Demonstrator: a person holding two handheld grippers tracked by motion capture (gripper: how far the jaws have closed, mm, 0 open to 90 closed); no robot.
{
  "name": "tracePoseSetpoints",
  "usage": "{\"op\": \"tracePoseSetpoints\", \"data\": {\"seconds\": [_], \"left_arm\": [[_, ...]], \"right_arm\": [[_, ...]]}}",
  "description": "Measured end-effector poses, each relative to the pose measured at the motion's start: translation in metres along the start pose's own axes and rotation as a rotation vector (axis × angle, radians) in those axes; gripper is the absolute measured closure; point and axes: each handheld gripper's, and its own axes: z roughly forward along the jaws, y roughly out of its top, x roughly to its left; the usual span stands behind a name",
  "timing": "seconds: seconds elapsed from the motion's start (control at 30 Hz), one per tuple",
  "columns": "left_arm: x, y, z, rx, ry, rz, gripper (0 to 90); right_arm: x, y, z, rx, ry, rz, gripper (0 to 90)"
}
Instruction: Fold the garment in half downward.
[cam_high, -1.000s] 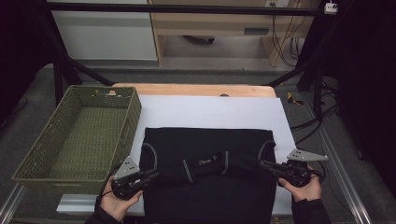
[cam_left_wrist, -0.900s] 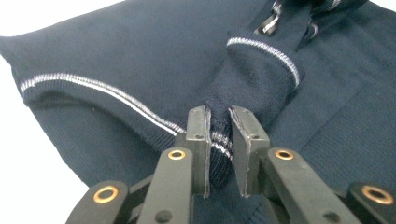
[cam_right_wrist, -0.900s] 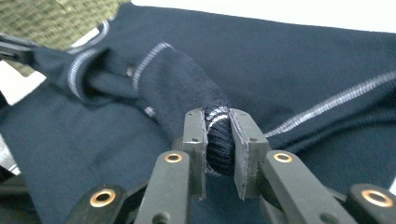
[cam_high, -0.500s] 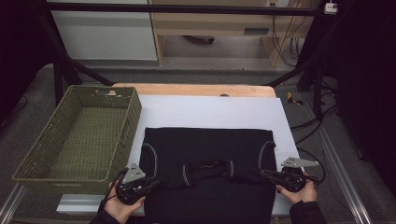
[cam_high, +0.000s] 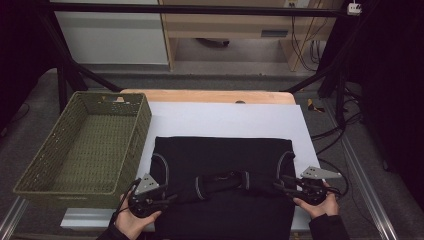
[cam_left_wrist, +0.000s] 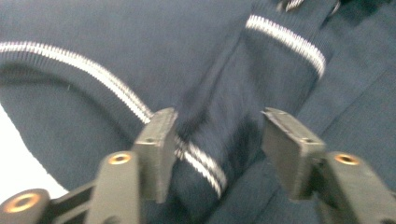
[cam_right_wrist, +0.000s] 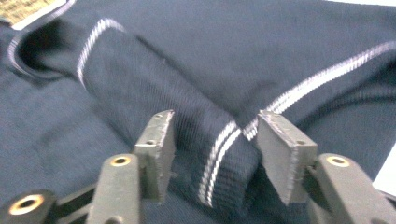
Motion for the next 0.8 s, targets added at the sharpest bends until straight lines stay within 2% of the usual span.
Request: {"op": "tracePoseSetpoints", "data": {"seconds": [0.13,0.23,0.33,0.53,0.63,0.8], "left_arm": [[0.000,0.009,0.006,-0.019,-0.016,-0.001,26.9],[0.002,0.016,0.014,-0.025,-0.031,-0.010,18.2],[0.004,0.025,0.019,-0.034,-0.037,-0.017,14.7],[0.001,0.040,0.036,-0.030,-0.054,-0.004,14.9],[-0.001,0.044,0.047,-0.010,-0.060,0.002,16.5],[-0.005,0.044,0.060,0.026,-0.085,0.020,31.0]], "right_arm": [[0.004,0.010,-0.002,-0.037,0.011,-0.007,40.7],[0.008,0.019,0.001,-0.038,0.021,-0.013,40.5],[0.014,0.027,0.007,-0.028,0.035,-0.033,41.6],[0.026,0.038,0.021,0.003,0.063,-0.059,45.4],[0.030,0.040,0.027,0.014,0.077,-0.062,46.0],[0.035,0.041,0.039,0.049,0.094,-0.073,49.1]]}}
